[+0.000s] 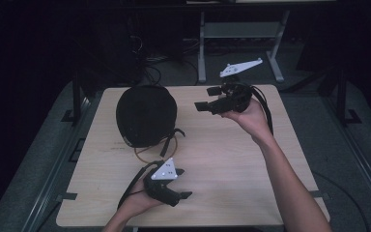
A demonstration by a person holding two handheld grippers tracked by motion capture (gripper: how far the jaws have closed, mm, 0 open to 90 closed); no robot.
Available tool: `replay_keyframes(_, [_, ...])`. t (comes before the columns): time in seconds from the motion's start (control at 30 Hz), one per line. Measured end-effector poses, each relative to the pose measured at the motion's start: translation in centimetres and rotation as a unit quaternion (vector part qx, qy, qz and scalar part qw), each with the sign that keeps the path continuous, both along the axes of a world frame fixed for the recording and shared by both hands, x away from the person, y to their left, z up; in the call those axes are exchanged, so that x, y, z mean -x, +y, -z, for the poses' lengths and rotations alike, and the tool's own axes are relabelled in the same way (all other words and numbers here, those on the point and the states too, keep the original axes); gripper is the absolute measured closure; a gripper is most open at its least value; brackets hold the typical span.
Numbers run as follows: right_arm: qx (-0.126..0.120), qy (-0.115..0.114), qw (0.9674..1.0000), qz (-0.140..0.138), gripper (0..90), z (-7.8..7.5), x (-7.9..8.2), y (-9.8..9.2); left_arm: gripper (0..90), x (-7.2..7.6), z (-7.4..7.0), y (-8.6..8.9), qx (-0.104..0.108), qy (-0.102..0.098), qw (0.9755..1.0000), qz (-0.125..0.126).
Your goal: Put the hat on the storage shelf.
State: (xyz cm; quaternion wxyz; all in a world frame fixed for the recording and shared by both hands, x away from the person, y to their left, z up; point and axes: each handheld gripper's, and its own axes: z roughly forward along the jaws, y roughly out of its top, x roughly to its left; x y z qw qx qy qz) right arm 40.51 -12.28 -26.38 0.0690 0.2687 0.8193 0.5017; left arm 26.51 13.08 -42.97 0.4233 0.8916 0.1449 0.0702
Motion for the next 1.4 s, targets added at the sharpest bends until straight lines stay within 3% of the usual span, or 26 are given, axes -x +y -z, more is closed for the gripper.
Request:
replay_keyframes(0.5, [0.003,0.000,0.9999,0.017,18.1,1.3,1.2,-2.8,22.0,0.0,0.1,0.2,0.004,-0.003,0.9999,-0.010])
replay_keyframes(0.87, [0.000,0.013,0.9994,0.033,17.8,2.9,1.8,-5.3,21.4,-0.2,0.1,0.5,0.011,0.003,0.9998,-0.016])
replay_keyframes(1.4, [0.005,0.032,0.9985,0.043,17.0,5.2,2.7,-7.4,21.4,-0.2,0.1,0.7,0.011,0.004,0.9997,-0.023])
